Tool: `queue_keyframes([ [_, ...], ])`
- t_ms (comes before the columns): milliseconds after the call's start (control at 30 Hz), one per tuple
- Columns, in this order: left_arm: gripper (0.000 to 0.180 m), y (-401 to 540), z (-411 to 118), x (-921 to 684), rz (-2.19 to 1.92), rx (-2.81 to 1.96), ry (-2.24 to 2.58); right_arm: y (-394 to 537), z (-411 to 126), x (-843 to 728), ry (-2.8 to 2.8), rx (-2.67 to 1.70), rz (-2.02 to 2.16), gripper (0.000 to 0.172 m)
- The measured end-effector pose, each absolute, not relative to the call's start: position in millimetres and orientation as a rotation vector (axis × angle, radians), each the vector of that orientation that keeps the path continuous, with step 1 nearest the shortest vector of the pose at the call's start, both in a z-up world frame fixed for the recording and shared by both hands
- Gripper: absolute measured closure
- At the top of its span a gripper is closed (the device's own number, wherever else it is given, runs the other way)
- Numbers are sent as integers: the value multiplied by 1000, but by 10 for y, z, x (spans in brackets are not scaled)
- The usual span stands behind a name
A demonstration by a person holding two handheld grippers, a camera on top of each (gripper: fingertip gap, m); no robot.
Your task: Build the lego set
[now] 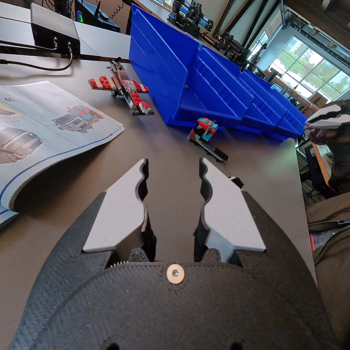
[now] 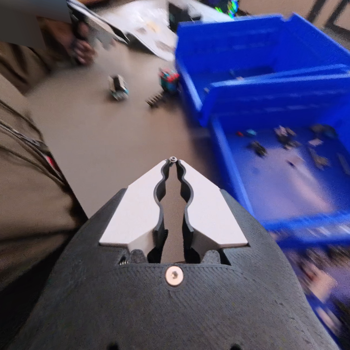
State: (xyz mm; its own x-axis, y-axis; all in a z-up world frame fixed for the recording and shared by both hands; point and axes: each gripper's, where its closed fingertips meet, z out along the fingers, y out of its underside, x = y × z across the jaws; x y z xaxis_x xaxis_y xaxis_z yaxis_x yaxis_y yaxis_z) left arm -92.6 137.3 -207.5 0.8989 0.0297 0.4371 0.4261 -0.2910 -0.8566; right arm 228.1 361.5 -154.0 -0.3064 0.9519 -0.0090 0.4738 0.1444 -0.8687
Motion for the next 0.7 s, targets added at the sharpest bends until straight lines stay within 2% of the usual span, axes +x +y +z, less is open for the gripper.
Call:
queue_keyframes([
  [233,126,1279,-2138,-856,-325,-1901,-300,2242,-1620,1268,-1888,-1195,1620,163],
  [433,126,1010,-2127,-926,-231,-1887,-348,1447,-1864,705,-2065,-1134,1584,164],
  [700,126,802,-2027,-1019,-262,-1784,-439,1055,-2179,442,-2205,-1177,1455,164],
])
